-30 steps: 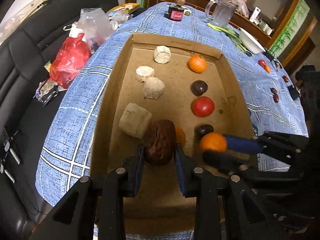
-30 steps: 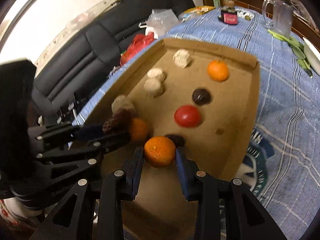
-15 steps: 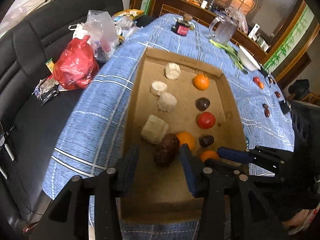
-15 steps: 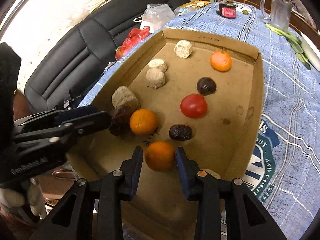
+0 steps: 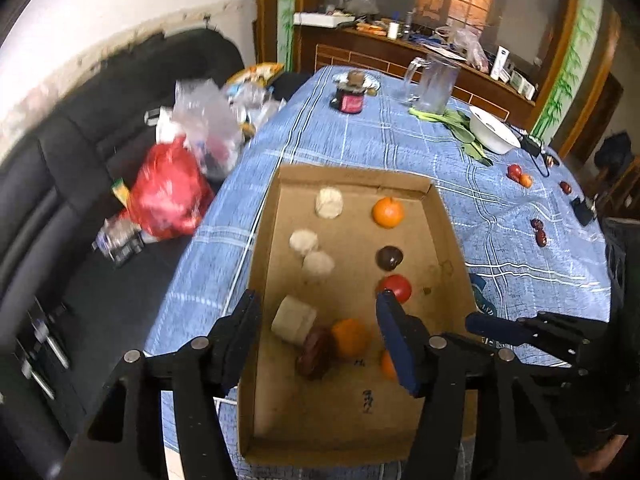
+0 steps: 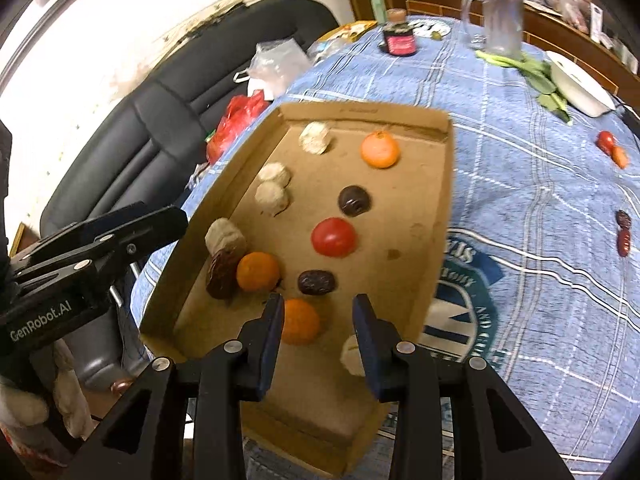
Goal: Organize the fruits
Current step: 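Move both tools back over the table toward the last jujubes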
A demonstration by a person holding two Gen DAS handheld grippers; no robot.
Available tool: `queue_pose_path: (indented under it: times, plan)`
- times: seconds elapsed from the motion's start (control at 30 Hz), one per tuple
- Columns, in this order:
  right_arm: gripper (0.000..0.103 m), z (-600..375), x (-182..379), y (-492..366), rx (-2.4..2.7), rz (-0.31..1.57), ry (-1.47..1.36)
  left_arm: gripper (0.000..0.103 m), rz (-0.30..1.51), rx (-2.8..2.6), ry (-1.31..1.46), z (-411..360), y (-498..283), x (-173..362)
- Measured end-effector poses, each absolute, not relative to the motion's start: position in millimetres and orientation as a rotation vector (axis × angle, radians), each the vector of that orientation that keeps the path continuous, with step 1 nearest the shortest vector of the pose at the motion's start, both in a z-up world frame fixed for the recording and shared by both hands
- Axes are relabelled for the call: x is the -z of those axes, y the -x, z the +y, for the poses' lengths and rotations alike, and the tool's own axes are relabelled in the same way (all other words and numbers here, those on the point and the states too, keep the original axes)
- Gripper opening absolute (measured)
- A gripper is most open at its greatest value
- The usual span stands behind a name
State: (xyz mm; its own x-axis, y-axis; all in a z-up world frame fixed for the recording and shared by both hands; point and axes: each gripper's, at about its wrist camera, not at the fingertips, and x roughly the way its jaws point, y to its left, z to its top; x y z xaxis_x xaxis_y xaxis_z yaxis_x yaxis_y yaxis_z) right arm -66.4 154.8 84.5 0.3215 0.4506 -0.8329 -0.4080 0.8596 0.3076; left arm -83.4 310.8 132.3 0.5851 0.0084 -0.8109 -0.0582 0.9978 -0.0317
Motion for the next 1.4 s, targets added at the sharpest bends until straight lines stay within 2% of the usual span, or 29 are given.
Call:
queue_pose_path:
  times: [0.3,1.4]
  plan:
    - [0.048,113,-98,65,-0.525,1.062,-0.114,0.059,0.922,-0.084,-0.088,262,84,-150]
    - [0.048,-49,-50,54,-0.365,1.172,-0.275,0.059,1.111,-0.027,-0.199,131,46,-98]
